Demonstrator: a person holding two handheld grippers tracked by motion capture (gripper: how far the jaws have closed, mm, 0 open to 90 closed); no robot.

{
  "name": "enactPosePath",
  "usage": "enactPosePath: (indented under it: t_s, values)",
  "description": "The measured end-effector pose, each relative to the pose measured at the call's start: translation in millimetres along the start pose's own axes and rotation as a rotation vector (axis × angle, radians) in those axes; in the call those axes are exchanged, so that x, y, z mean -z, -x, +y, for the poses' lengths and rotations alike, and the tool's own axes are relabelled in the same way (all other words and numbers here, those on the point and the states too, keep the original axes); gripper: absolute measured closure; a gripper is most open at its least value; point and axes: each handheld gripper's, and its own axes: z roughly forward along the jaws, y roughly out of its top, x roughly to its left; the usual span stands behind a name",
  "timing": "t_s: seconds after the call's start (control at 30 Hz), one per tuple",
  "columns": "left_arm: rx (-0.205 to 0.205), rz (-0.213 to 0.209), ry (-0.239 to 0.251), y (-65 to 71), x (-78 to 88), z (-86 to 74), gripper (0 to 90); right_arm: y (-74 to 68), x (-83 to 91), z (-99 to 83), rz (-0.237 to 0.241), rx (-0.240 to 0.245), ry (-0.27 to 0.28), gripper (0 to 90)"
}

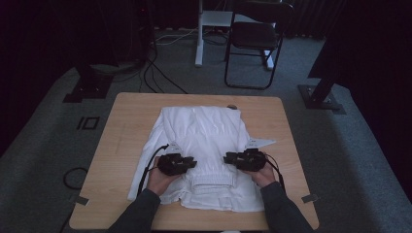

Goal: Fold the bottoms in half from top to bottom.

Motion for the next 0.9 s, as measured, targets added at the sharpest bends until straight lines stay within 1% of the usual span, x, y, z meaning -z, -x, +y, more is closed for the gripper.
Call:
enactPosePath:
  t_s: [0.03,0.07,0.13,0.17,0.2,0.23,0.27,0.3,0.33,0.37,0.4,0.43,0.47,0.5,0.53,0.57,0.6,0.63,0.67,0.7,0.73,0.77,0.8,0.83,0.87,0.9]
  values:
    - [0.0,0.0,0.0,0.0,0.0,0.0,72.3,0.0,0.0,0.0,0.0,0.0,0.0,68.5]
    - [-0.007,-0.006,-0.027,5.2,-6.4,-5.6,72.3,-6.4,-7.8,-4.0,0.008,0.02,-0.031,68.6]
    - [-0.013,0.003,-0.058,8.7,-11.5,-11.5,72.5,-12.2,-16.3,-10.3,0.002,0.044,-0.075,68.6]
    - [-0.013,0.003,-0.058,8.7,-11.5,-11.5,72.7,-12.2,-16.3,-10.3,0.002,0.044,-0.075,68.6]
    - [-0.016,0.005,-0.089,11.3,-15.8,-17.2,72.7,-16.8,-24.7,-17.9,0.0,0.062,-0.126,69.4]
    - [-0.016,0.005,-0.089,11.3,-15.8,-17.2,72.7,-18.6,-27.7,-20.5,-0.007,0.069,-0.15,69.6]
    - [-0.016,0.002,-0.091,11.4,-15.3,-18.4,72.7,-21.6,-32.5,-23.9,-0.023,0.091,-0.187,69.8]
    - [-0.013,0.0,-0.079,10.8,-13.1,-16.0,72.6,-23.4,-34.4,-25.0,-0.027,0.1,-0.203,69.8]
    - [-0.017,0.008,-0.07,10.1,-11.4,-13.8,70.7,-25.1,-35.2,-24.4,-0.03,0.115,-0.209,69.5]
    - [-0.024,0.029,-0.055,8.2,-8.6,-8.7,68.9,-24.8,-34.7,-22.7,-0.031,0.121,-0.205,67.8]
    - [-0.029,0.051,-0.043,5.2,-6.3,-3.5,67.5,-23.5,-32.9,-18.5,-0.043,0.119,-0.188,64.3]
    - [-0.032,0.075,-0.027,1.1,-4.3,2.3,66.6,-21.5,-31.1,-14.3,-0.067,0.12,-0.167,61.2]
    - [-0.03,0.092,-0.013,-2.4,-3.1,6.9,65.8,-18.0,-29.5,-9.3,-0.099,0.12,-0.144,58.1]
    - [-0.026,0.123,0.006,-9.3,-2.1,14.9,65.1,-14.6,-28.5,-5.2,-0.123,0.117,-0.13,56.3]
    - [-0.023,0.144,0.017,-14.1,-1.8,19.9,64.1,-7.5,-27.6,2.2,-0.167,0.104,-0.102,53.9]
    - [-0.016,0.172,0.035,-22.2,-2.8,27.7,63.7,-2.2,-27.5,6.8,-0.195,0.094,-0.087,52.5]
    - [-0.017,0.186,0.037,-27.5,-4.0,32.0,62.9,7.5,-28.3,14.4,-0.241,0.071,-0.071,52.2]
    - [-0.017,0.186,0.037,-27.5,-4.0,32.0,62.3,7.5,-28.3,14.4,-0.241,0.071,-0.071,52.2]
    - [-0.001,0.234,0.042,-42.9,-11.4,41.6,61.2,23.1,-32.3,24.8,-0.295,0.038,-0.05,50.9]
    - [0.005,0.251,0.034,-49.9,-15.9,44.3,60.7,30.9,-35.6,28.9,-0.315,0.02,-0.045,50.6]
    - [0.011,0.266,0.029,-54.6,-19.9,45.3,60.2,38.2,-39.3,32.1,-0.335,0.004,-0.045,50.2]
    - [0.011,0.266,0.029,-54.6,-19.9,45.3,60.2,38.2,-39.3,32.1,-0.335,0.004,-0.045,50.2]
    - [0.031,0.3,-0.007,-68.3,-32.4,43.6,60.2,51.3,-48.5,35.1,-0.377,-0.014,-0.062,50.1]
    - [0.031,0.3,-0.007,-68.3,-32.4,43.6,60.1,51.3,-48.5,35.1,-0.377,-0.014,-0.062,50.1]
    - [0.044,0.305,-0.032,-74.5,-39.1,40.3,60.1,56.4,-53.3,34.8,-0.395,-0.025,-0.08,50.2]
    - [0.059,0.29,-0.048,-79.6,-45.7,34.7,59.5,65.1,-63.3,30.0,-0.425,-0.036,-0.118,50.5]
